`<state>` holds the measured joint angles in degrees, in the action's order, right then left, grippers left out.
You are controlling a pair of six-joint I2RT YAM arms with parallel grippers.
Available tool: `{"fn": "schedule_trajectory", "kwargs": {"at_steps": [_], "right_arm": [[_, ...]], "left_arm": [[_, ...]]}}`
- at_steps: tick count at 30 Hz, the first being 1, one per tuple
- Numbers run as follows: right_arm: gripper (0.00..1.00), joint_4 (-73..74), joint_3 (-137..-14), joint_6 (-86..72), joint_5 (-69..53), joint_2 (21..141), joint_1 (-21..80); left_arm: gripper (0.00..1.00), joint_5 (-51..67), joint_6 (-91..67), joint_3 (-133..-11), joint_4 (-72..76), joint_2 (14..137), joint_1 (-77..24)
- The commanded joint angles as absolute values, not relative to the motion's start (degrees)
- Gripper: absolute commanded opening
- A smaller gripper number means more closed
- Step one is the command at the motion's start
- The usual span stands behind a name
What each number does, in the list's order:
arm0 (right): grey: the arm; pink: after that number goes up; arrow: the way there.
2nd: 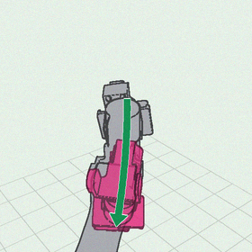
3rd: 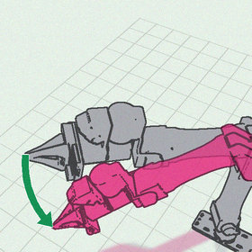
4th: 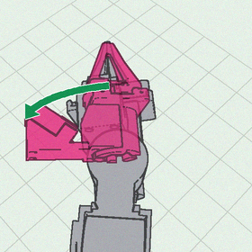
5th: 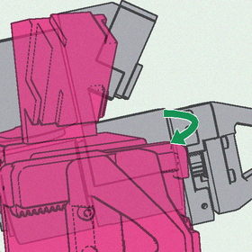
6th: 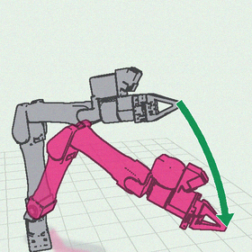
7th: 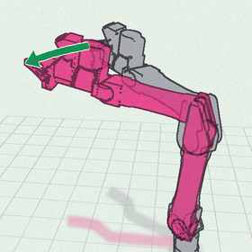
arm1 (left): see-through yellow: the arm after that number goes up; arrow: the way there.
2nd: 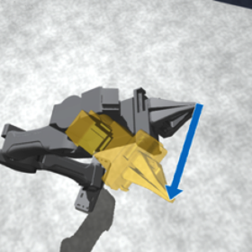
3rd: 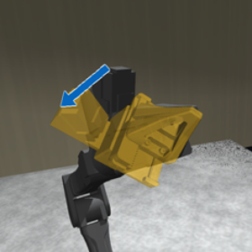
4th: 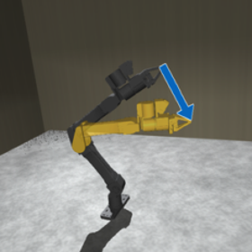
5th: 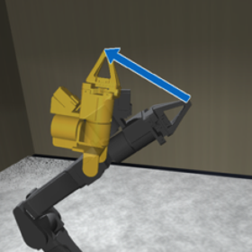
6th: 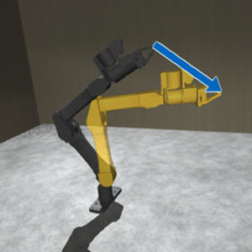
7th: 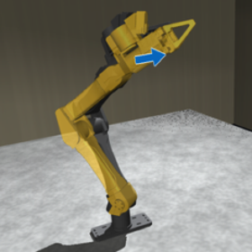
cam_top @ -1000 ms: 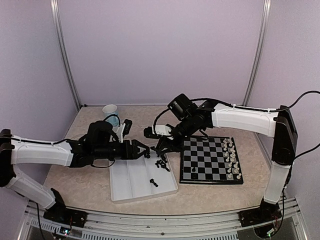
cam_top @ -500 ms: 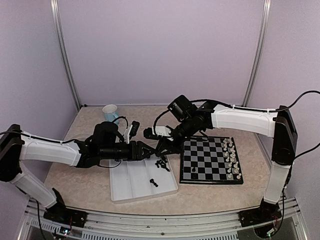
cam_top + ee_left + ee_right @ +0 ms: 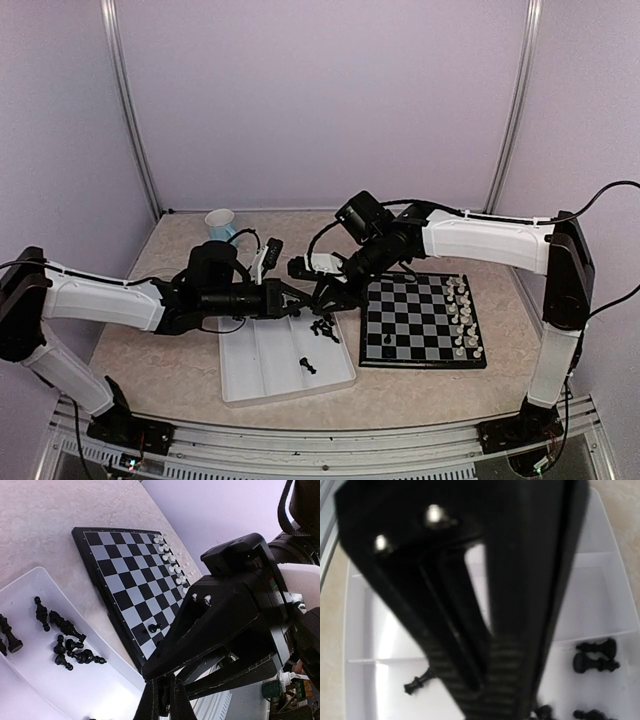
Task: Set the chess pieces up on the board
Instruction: Pass from the right arm to the left, then pick up the knight from the chess pile.
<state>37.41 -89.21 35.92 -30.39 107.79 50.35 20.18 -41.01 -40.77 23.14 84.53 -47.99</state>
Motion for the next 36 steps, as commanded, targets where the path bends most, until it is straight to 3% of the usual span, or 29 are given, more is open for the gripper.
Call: {"fn": "schedule_trajectory", "kwargs": {"at_steps": [1,3,10,23,31,36], "right_arm": [[0.34,36.3,-87.49,35.02,-30.17,108.48,50.1],[0.39,35.61,-86.48,34.89,-29.58,108.49,50.01],[0.39,35.05,-86.15,33.67,-29.36,109.65,49.79],[0.02,34.11,-86.61,31.22,-30.76,109.16,47.7],[0.01,35.09,-82.98,32.24,-29.29,105.3,45.0],[0.01,34.38,-78.3,32.05,-28.73,99.55,38.67]], "left_arm": [[0.0,19.11,-40.35,-41.29,23.49,83.93,-48.16],[0.0,18.46,-40.34,-40.7,23.47,83.15,-48.16],[0.0,17.66,-40.47,-39.56,23.47,81.36,-48.08],[0.0,17.14,-40.69,-39.1,23.47,81.07,-48.01],[0.0,14.21,-37.84,-42.9,19.2,81.86,-48.41],[0.0,7.26,-29.17,-53.72,7.51,86.47,-53.95]]}}
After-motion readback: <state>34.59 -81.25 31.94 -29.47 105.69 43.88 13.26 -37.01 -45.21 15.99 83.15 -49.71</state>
